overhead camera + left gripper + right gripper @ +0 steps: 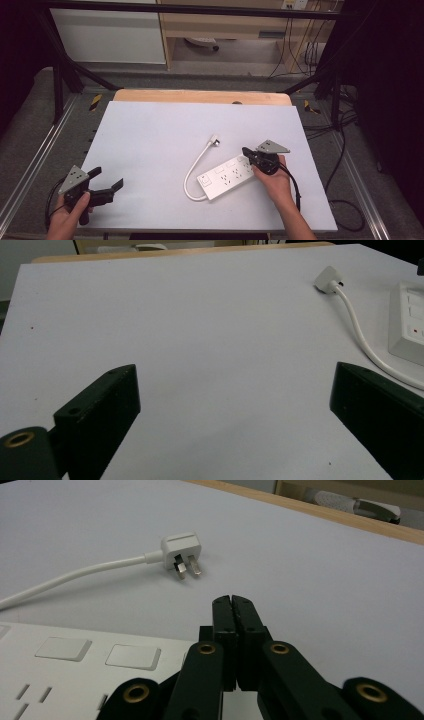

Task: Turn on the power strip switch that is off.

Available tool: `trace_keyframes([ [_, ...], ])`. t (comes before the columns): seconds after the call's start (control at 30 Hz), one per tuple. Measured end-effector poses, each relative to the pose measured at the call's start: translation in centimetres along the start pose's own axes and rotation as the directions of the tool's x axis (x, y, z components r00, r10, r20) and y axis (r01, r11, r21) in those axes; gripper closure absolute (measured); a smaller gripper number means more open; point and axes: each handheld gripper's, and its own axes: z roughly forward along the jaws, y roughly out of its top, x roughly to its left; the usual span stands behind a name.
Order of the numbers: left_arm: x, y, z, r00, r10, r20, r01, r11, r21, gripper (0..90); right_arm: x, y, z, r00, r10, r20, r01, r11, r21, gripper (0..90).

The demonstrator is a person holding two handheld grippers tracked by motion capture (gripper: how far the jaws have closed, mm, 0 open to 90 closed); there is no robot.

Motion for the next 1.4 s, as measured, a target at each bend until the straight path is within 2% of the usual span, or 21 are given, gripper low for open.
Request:
trace_keyframes([
  [0.2, 0.0, 0.0, 0.0, 1.0000, 0.000, 0.001, 0.000, 1.0000, 0.001, 6.1, 0.2, -0.3, 0.1, 0.9996, 0.026, -0.011, -0.026, 1.000, 0.000, 90.0],
  [0.77, 0.0, 0.0, 0.0, 1.0000, -0.003, 0.002, 0.003, 1.0000, 0.001, 6.2, 1.0, -0.8, 0.6, 0.9986, 0.029, -0.043, -0.029, 0.999, 0.017, 90.0],
  [1.4, 0.0, 0.0, 0.0, 1.0000, -0.001, 0.005, 0.001, 1.0000, 0.000, 6.1, 1.3, -1.1, 0.7, 0.9982, 0.033, -0.051, -0.032, 0.999, 0.026, 90.0],
])
